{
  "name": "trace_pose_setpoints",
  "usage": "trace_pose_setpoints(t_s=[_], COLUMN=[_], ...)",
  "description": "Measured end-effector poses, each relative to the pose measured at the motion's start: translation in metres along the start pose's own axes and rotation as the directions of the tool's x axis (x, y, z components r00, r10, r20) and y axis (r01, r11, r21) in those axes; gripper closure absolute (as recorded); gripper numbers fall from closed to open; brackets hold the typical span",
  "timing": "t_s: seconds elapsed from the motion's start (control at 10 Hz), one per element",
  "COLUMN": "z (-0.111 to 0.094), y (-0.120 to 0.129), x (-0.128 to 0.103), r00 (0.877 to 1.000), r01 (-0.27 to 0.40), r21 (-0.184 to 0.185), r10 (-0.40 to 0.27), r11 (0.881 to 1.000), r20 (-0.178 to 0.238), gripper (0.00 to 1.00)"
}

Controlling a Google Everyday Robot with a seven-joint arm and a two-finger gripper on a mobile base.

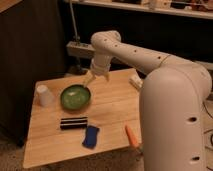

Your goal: Move the arm in a circular motion

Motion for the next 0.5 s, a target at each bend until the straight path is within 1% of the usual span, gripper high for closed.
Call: trace_pose_setpoints(t_s=[0.1, 0.2, 0.3, 0.4, 0.5], z=[-0.004, -0.011, -0.018, -0.026, -0.032], y=[-0.022, -0.052, -0.081, -0.1, -0.115], x=[0.003, 0.012, 0.028, 0.044, 0.058], r00=[1.0, 0.997, 0.993, 0.989, 0.985], r01=[-0.03, -0.073, -0.116, -0.148, -0.172], r21=[0.013, 0.028, 0.043, 0.051, 0.056], r10=[0.03, 0.072, 0.115, 0.147, 0.17], r11=[0.999, 0.997, 0.992, 0.988, 0.983], r20=[0.006, 0.016, 0.021, 0.034, 0.042], gripper=[0.2, 0.2, 0.2, 0.2, 0.2])
